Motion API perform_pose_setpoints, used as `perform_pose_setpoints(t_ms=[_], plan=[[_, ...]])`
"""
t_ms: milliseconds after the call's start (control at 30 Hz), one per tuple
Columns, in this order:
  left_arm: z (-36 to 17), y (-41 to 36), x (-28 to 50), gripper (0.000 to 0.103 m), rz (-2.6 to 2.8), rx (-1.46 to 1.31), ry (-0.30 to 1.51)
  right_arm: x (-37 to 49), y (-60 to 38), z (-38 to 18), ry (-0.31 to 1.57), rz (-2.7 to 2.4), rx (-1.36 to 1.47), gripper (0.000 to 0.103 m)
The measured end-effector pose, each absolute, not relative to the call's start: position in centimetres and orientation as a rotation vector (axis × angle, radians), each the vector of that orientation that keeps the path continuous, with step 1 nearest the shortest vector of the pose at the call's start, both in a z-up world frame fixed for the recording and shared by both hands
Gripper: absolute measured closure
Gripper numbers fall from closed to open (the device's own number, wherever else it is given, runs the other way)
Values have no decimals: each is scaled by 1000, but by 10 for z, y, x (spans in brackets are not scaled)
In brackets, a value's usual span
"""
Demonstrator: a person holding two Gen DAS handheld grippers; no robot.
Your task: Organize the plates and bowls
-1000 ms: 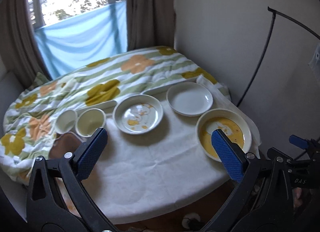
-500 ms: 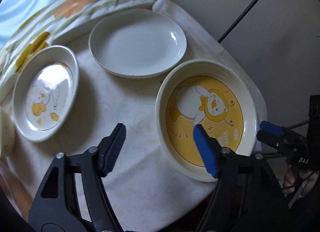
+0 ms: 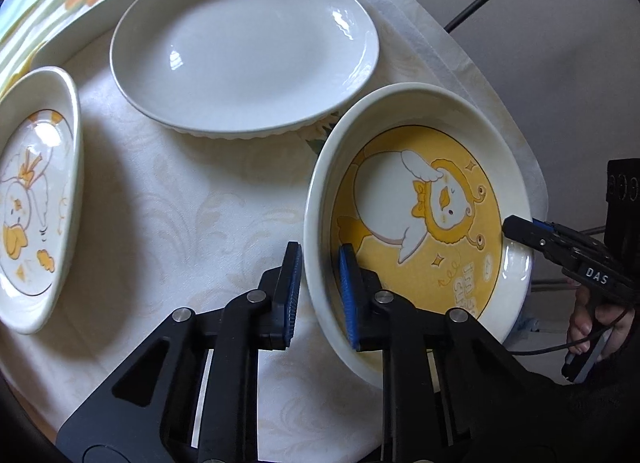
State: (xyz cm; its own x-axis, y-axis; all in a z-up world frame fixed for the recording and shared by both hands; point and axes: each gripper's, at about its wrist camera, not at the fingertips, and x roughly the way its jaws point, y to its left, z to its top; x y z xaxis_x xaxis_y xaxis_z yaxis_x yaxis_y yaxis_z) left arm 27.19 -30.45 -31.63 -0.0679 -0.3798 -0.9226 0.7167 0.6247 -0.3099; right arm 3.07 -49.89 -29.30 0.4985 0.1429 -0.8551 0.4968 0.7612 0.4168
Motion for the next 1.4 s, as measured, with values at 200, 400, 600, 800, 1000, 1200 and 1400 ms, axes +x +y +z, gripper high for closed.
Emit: perform_pose_setpoints(t_ms=[200, 400, 600, 800, 1000, 1200, 1400], plan=[[-321, -313, 265, 88, -953, 320, 1364, 31, -499, -296, 1048, -245, 698, 89], [-321, -326, 258, 88, -944, 372, 1326, 33, -497, -294, 1056, -252, 670, 89], [-311, -314, 243, 88, -950, 369, 1284, 32, -489, -289, 1046, -228, 631, 88], [-286, -274, 241, 88, -914, 304, 1251, 39, -474, -277, 1053, -179, 567, 88], [-257, -220, 231, 88, -816, 200, 1209, 62, -447, -255, 1058, -59, 487, 88], [-240, -136, 215, 88, -648, 85, 1193, 96, -394, -244, 1082, 118, 382, 88], [-244, -48, 203, 88, -478, -36, 1229, 135, -322, -256, 1154, 301, 298, 88]])
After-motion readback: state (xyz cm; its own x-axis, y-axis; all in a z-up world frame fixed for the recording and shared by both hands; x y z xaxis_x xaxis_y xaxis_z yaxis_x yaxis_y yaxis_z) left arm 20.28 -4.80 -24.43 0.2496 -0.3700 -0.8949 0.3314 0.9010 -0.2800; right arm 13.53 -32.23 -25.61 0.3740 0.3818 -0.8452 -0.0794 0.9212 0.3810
